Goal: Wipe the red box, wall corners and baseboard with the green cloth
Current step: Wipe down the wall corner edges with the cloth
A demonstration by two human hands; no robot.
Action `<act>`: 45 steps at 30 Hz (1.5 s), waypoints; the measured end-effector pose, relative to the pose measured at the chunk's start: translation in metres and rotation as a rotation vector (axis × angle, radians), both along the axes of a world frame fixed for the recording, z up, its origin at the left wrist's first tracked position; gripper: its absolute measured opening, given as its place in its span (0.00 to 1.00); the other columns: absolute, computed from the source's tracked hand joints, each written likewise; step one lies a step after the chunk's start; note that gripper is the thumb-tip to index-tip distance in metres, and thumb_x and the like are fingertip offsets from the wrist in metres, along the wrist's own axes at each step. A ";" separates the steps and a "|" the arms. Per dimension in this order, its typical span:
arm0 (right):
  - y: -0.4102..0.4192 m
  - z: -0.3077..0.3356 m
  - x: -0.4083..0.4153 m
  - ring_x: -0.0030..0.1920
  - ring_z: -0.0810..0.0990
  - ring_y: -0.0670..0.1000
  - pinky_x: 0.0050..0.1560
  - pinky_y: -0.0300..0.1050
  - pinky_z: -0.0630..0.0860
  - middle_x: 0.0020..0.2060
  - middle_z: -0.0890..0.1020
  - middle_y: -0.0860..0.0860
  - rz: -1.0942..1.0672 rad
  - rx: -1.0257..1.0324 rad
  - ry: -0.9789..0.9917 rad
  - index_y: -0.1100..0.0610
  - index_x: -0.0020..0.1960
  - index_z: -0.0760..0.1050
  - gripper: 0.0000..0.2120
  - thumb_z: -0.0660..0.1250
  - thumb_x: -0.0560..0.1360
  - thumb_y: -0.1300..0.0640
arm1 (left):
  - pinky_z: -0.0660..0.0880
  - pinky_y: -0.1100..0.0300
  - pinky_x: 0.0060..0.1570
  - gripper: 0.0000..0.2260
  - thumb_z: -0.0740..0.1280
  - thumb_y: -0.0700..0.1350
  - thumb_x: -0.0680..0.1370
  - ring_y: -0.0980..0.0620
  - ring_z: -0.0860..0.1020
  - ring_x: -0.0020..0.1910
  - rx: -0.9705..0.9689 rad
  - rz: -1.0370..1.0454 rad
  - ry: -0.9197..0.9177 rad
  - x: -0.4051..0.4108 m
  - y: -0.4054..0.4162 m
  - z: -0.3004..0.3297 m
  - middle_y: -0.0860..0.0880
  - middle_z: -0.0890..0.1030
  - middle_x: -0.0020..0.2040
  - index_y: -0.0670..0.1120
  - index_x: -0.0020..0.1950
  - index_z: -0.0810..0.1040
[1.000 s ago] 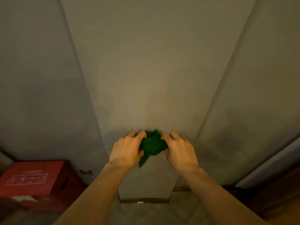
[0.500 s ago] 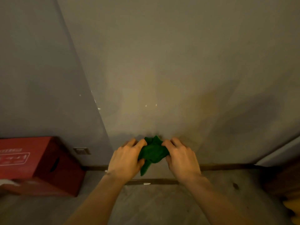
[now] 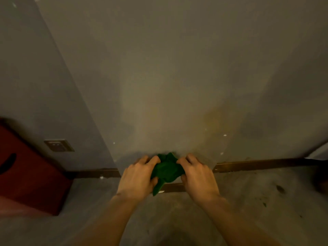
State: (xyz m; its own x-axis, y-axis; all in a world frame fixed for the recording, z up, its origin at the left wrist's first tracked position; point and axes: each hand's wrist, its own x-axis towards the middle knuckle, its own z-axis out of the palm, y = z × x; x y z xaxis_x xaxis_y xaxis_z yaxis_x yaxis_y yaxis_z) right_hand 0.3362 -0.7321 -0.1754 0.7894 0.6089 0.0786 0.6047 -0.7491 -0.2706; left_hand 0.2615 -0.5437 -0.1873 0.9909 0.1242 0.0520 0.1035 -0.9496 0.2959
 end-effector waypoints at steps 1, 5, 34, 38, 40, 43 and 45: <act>0.001 -0.018 0.000 0.51 0.79 0.57 0.47 0.52 0.78 0.57 0.75 0.51 0.006 -0.007 0.001 0.50 0.64 0.72 0.18 0.65 0.75 0.61 | 0.78 0.47 0.46 0.21 0.72 0.51 0.74 0.43 0.79 0.54 0.004 0.001 0.000 0.000 0.001 -0.019 0.51 0.76 0.56 0.58 0.63 0.69; 0.002 -0.077 0.004 0.52 0.79 0.59 0.46 0.54 0.77 0.57 0.75 0.52 0.032 -0.032 -0.005 0.50 0.64 0.72 0.18 0.64 0.75 0.61 | 0.78 0.48 0.46 0.21 0.73 0.51 0.73 0.42 0.79 0.53 0.005 -0.013 0.009 0.003 0.005 -0.080 0.51 0.76 0.56 0.57 0.63 0.69; 0.025 -0.267 0.007 0.51 0.79 0.49 0.54 0.48 0.77 0.50 0.81 0.49 0.039 0.543 0.248 0.53 0.57 0.79 0.17 0.65 0.71 0.66 | 0.73 0.63 0.34 0.16 0.77 0.53 0.69 0.60 0.79 0.38 -0.355 0.024 -0.191 -0.013 0.016 -0.278 0.59 0.79 0.39 0.60 0.50 0.73; 0.038 -0.268 -0.007 0.59 0.75 0.46 0.64 0.48 0.72 0.59 0.79 0.48 0.000 0.590 0.486 0.51 0.66 0.75 0.19 0.60 0.75 0.56 | 0.79 0.55 0.35 0.14 0.78 0.53 0.69 0.59 0.81 0.36 -0.661 0.144 -0.212 -0.013 0.009 -0.285 0.58 0.82 0.38 0.59 0.47 0.75; 0.041 -0.270 -0.014 0.62 0.73 0.44 0.65 0.43 0.70 0.61 0.76 0.46 0.012 0.604 0.555 0.48 0.69 0.71 0.25 0.62 0.72 0.47 | 0.82 0.47 0.40 0.14 0.76 0.56 0.67 0.54 0.83 0.39 -0.794 0.186 -0.218 -0.014 0.008 -0.289 0.54 0.83 0.39 0.56 0.47 0.76; 0.044 -0.277 -0.022 0.65 0.70 0.38 0.64 0.33 0.67 0.64 0.71 0.41 0.071 0.544 0.551 0.47 0.75 0.62 0.42 0.70 0.65 0.36 | 0.81 0.38 0.46 0.19 0.77 0.56 0.64 0.39 0.84 0.45 -0.948 0.236 -0.214 -0.016 0.008 -0.291 0.45 0.84 0.41 0.48 0.47 0.77; 0.044 -0.282 -0.021 0.65 0.69 0.35 0.63 0.30 0.66 0.65 0.70 0.40 0.093 0.545 0.563 0.46 0.76 0.60 0.48 0.75 0.61 0.34 | 0.82 0.41 0.49 0.24 0.83 0.51 0.63 0.36 0.83 0.48 -1.056 0.265 -0.161 -0.019 0.009 -0.293 0.39 0.84 0.44 0.41 0.49 0.76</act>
